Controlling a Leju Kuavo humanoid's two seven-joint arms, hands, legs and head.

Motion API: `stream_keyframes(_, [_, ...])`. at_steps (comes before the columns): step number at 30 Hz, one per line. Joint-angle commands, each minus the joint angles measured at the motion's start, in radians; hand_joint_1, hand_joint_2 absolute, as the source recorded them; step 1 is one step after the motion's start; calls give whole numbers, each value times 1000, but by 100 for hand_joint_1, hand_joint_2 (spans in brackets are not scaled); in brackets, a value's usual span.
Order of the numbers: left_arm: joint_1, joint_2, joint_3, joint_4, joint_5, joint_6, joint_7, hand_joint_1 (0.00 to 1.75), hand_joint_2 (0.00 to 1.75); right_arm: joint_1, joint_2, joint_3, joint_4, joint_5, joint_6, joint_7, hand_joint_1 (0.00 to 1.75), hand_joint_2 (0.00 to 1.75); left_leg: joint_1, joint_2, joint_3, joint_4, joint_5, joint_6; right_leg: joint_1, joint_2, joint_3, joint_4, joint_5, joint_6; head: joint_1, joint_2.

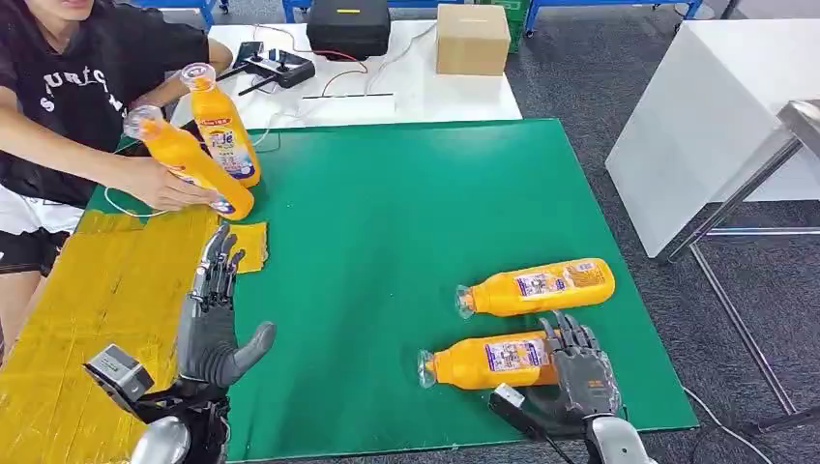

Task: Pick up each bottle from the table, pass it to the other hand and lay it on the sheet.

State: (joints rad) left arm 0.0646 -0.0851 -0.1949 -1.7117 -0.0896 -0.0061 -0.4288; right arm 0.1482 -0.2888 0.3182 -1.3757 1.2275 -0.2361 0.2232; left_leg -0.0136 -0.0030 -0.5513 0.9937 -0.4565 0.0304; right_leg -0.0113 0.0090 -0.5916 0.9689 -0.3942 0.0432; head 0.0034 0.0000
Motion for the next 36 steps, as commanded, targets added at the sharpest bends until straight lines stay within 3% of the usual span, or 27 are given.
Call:
stream_keyframes(1, [-39,-6,-15,82,-1,1,3,0,175,-37,44,-2,220,21,38,-16,155,175,2,-2,3,-1,0,-2,2,-3,4,-3,0,-1,0,0])
stream_keyframes(12, [-39,-6,-15,82,-1,1,3,0,175,-37,44,-2,220,21,38,-16,155,175,2,-3,6,-1,0,-2,3,-4,8,-3,-1,-1,0,0])
stream_keyframes(15, [-43,-4,-23,85,-2,3,2,0,175,-41,31,19,233,22,60,-18,171,175,3,-4,6,-1,0,-3,4,-5,8,-4,0,-2,0,0])
stream_keyframes(21, [-50,-3,-20,95,2,6,0,0,175,-44,8,57,269,-9,88,-23,175,175,3,-6,9,-1,-2,0,4,-7,3,-5,-4,2,1,0])
stream_keyframes(31, [-49,-3,-18,96,4,7,-1,0,175,-43,6,69,228,-29,64,-25,175,175,4,-4,21,-1,-8,2,5,-5,17,-10,-7,3,0,0])
stream_keyframes(36, [-32,-5,-14,75,4,8,-1,0,175,-20,93,-9,57,-98,-142,-141,175,175,5,-3,21,-1,-9,2,5,-4,17,-10,-7,3,1,0])
